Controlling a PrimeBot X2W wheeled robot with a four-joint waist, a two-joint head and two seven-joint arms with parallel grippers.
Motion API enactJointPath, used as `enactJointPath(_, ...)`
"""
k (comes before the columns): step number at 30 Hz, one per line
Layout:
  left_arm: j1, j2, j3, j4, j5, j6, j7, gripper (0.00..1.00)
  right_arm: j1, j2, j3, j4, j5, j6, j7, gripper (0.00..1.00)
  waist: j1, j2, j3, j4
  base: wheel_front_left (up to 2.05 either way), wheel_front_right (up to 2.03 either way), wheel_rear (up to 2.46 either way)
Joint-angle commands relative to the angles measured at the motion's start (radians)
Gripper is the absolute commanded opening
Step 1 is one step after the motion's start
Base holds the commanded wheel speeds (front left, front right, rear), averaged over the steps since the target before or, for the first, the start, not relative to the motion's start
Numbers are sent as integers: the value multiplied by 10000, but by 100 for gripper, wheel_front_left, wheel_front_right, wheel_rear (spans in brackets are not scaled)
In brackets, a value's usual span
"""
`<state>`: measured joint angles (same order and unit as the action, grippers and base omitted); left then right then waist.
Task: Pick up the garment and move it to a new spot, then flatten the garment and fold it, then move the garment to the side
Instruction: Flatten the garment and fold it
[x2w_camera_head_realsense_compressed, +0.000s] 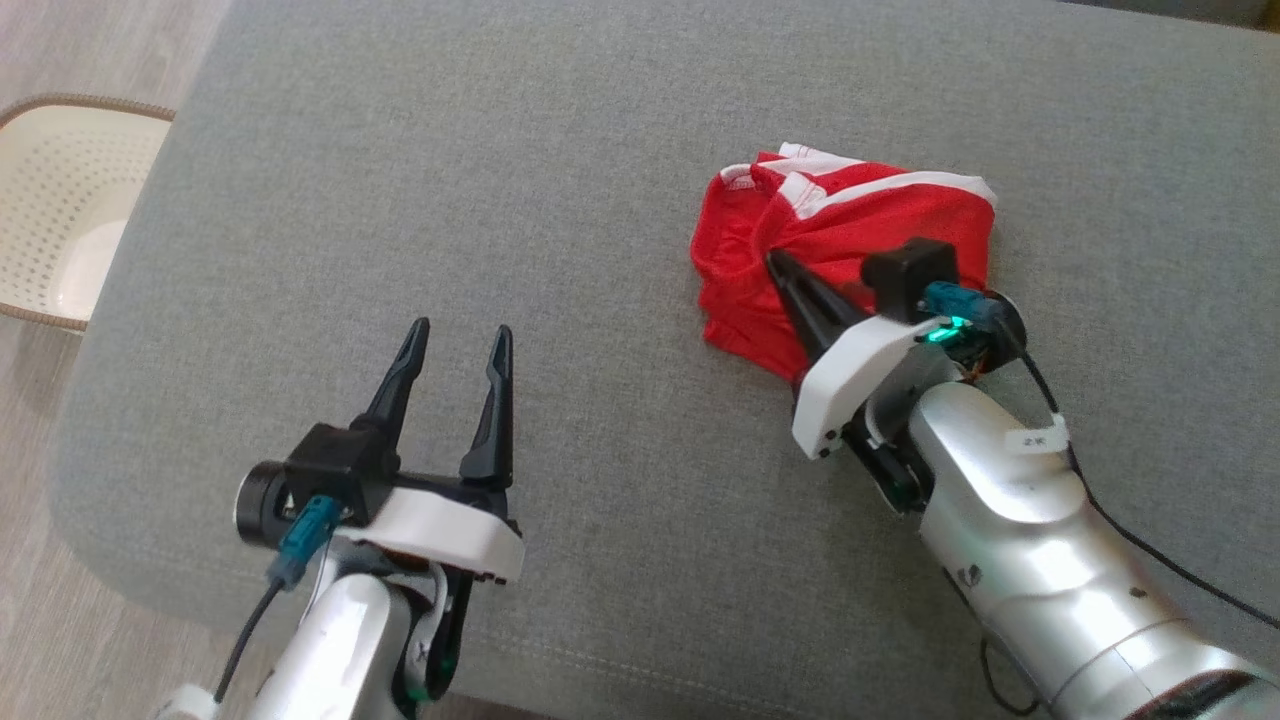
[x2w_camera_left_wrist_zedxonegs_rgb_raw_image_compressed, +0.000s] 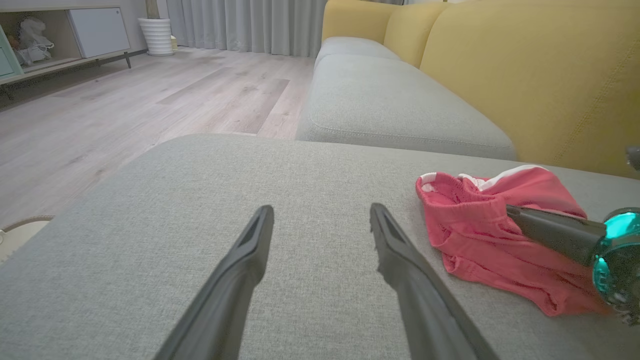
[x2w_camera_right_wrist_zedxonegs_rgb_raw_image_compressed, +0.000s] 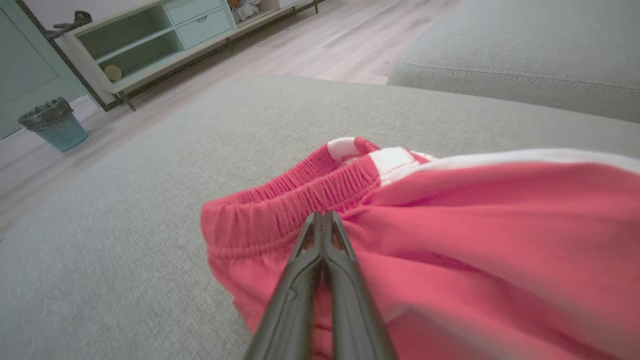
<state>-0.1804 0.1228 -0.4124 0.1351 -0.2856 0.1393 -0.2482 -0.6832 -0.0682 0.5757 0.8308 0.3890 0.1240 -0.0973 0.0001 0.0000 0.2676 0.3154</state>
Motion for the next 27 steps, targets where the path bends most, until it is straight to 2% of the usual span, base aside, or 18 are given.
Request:
enactJointPath(1,-460,67,261,-250,75,-32,-106,100,-283,178,260,-165,113,67,-112,0,-1,0,27,11,0,0,0)
enactJointPath(7,-523,-30,218,-133,105,-100,-125,100,-567,178,1464,583,443,67,237,0,-1,0,119,12,0,0,0)
enactJointPath(15,-516,-42,333,-110,161,-107,-133,100,-724,179,2120,857,927,67,-91,0,-1,0,88,-220,0,0,0)
enactJointPath(16,-500,-28,368,-114,163,-109,-133,100,-731,179,2128,772,1035,67,-264,4,-1,0,55,-278,0,0,0)
enactJointPath(17,-482,-18,394,-115,169,-112,-133,100,-721,179,2108,656,1156,67,-477,48,-1,0,7,-329,0,0,0)
enactJointPath(18,-455,-2,424,-118,177,-111,-133,100,-680,179,2101,511,1300,67,-669,100,-1,0,-54,-397,0,0,0)
enactJointPath(22,-302,101,586,-144,202,-40,-134,100,-516,179,1845,-77,1543,67,-1305,100,-1,0,-310,-748,0,0,0)
enactJointPath(27,-15,248,734,-201,220,113,-134,100,-45,122,412,-889,965,67,-1610,100,-1,0,-659,-1223,0,0,0)
